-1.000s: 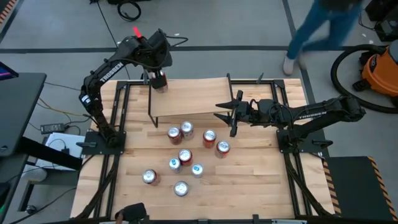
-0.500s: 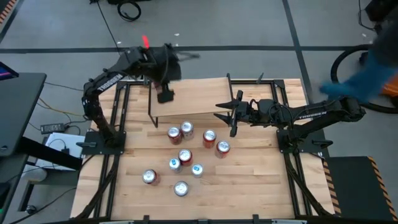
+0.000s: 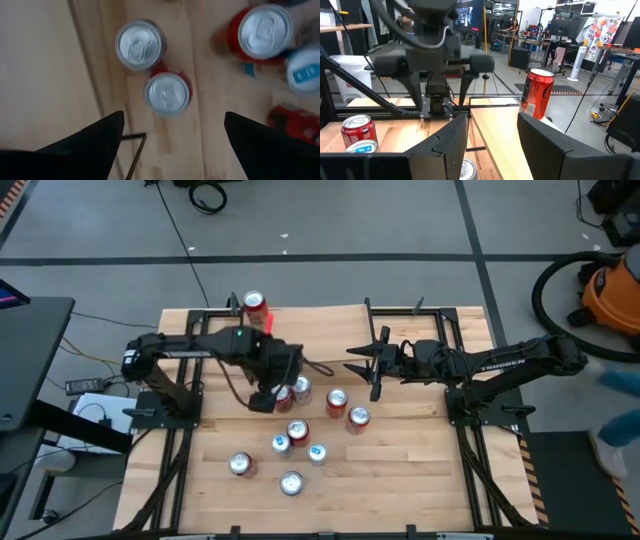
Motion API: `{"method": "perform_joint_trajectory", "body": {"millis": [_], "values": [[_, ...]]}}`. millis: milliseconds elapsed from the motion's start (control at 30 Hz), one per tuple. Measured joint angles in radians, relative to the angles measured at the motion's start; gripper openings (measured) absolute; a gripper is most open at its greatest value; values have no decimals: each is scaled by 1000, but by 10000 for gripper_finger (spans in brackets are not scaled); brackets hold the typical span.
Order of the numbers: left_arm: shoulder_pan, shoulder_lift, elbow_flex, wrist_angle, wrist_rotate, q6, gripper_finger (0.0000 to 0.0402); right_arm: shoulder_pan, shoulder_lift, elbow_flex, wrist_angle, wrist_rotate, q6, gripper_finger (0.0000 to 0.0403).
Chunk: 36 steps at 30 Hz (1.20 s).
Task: Place canned beverage on shelf
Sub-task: Put the blue soda can on the shelf
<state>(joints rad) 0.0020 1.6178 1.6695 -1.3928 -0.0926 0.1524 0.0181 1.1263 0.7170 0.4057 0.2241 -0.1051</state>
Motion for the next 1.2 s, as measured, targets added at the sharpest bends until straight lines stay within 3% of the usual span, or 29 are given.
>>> {"method": "perform_joint_trajectory", "body": {"millis": [200,400,733,1067,1200], "values": [[-11,-78,-183,74,0,-58,343,0,0,0,12,-8,10,185],[-54,-159,-282,110,55,-159,343,0,0,0,13,-9,0,185],[-218,-185,-289,123,53,-444,343,-6,0,0,28,-10,-3,185],[-356,-177,-290,238,51,-466,343,-6,0,0,30,-11,-3,185],[-377,-143,-289,307,40,-407,343,-6,0,0,35,-11,-3,185]]}}
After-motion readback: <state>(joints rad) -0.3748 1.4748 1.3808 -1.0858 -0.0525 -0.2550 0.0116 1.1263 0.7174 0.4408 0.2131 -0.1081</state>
